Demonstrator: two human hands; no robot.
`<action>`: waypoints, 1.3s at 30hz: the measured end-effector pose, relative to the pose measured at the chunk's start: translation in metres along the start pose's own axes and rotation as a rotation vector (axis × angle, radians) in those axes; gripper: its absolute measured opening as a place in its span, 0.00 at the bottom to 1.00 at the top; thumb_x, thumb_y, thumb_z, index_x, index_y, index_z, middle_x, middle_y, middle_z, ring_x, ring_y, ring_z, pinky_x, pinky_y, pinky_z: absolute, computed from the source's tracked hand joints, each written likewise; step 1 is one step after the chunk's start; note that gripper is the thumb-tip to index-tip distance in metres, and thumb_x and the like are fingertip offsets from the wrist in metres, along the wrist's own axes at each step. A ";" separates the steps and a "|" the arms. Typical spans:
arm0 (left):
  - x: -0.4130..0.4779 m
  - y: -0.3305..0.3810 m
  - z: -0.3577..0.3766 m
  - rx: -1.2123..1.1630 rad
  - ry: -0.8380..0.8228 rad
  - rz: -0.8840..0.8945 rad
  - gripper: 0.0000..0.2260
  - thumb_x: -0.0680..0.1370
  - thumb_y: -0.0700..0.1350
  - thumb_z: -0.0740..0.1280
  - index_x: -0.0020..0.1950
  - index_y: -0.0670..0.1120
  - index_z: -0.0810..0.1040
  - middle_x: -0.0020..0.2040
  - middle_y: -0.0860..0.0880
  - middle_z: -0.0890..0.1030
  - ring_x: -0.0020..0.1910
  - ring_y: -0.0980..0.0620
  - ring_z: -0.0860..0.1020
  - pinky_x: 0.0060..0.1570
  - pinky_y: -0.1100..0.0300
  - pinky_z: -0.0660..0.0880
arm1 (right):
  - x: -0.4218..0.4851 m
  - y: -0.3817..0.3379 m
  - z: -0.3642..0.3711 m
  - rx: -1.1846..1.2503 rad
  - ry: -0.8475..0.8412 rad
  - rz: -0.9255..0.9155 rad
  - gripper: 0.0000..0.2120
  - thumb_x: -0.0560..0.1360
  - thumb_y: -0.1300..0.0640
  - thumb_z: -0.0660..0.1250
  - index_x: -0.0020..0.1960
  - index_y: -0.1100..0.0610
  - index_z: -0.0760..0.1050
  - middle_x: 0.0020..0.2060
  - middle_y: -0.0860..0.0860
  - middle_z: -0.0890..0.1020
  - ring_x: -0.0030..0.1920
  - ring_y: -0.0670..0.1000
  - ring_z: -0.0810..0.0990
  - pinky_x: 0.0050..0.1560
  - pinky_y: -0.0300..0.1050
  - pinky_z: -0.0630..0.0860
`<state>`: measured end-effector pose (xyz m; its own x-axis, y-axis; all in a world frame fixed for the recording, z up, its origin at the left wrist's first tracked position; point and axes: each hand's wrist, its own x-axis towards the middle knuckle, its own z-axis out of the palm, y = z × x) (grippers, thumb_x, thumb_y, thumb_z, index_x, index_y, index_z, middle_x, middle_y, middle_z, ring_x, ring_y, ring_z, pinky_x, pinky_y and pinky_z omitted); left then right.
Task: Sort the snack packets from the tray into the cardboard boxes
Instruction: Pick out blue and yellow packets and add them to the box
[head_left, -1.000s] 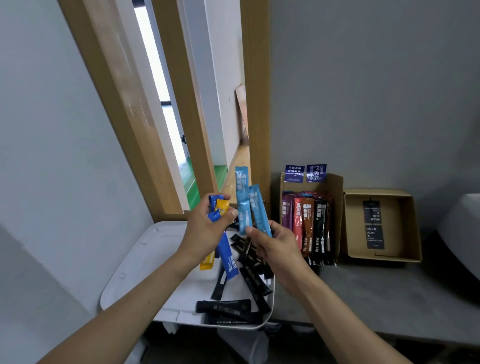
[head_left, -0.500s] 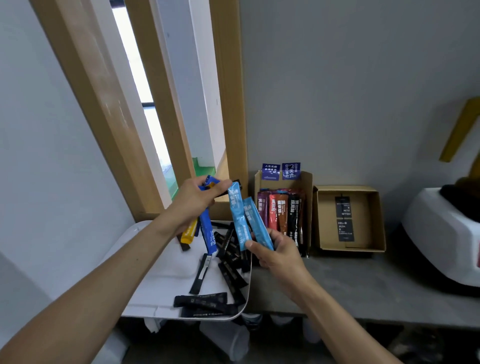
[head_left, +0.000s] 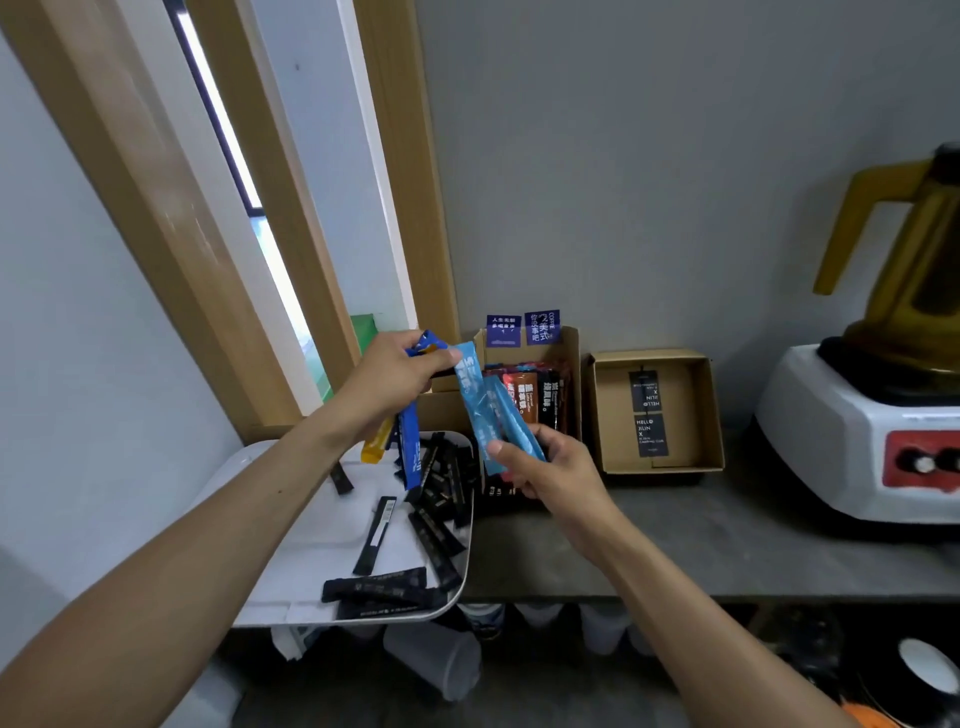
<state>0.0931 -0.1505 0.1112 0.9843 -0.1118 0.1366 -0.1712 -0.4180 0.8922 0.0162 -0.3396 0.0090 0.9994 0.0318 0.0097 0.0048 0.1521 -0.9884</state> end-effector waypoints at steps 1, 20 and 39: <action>-0.001 0.000 0.001 -0.010 -0.007 -0.002 0.08 0.79 0.50 0.72 0.47 0.45 0.83 0.33 0.51 0.77 0.27 0.57 0.69 0.31 0.62 0.68 | -0.001 -0.001 0.000 0.012 0.010 -0.009 0.13 0.73 0.50 0.78 0.56 0.50 0.83 0.44 0.52 0.85 0.41 0.49 0.78 0.42 0.44 0.76; -0.028 -0.007 0.013 0.216 -0.031 0.056 0.07 0.82 0.52 0.68 0.52 0.51 0.83 0.46 0.52 0.84 0.47 0.56 0.81 0.42 0.62 0.73 | 0.006 0.018 0.006 -0.190 0.007 -0.059 0.08 0.77 0.54 0.75 0.55 0.51 0.83 0.38 0.47 0.85 0.34 0.40 0.81 0.34 0.37 0.76; -0.032 -0.040 -0.007 -0.298 0.255 -0.037 0.09 0.84 0.41 0.65 0.64 0.48 0.75 0.34 0.48 0.77 0.31 0.55 0.76 0.38 0.57 0.75 | 0.056 0.047 0.006 -0.642 0.388 -0.103 0.19 0.74 0.48 0.77 0.62 0.51 0.80 0.47 0.47 0.86 0.41 0.44 0.86 0.44 0.49 0.86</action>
<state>0.0685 -0.1239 0.0737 0.9750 0.1419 0.1709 -0.1523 -0.1330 0.9793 0.0717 -0.3250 -0.0358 0.9321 -0.3196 0.1703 -0.0015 -0.4737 -0.8807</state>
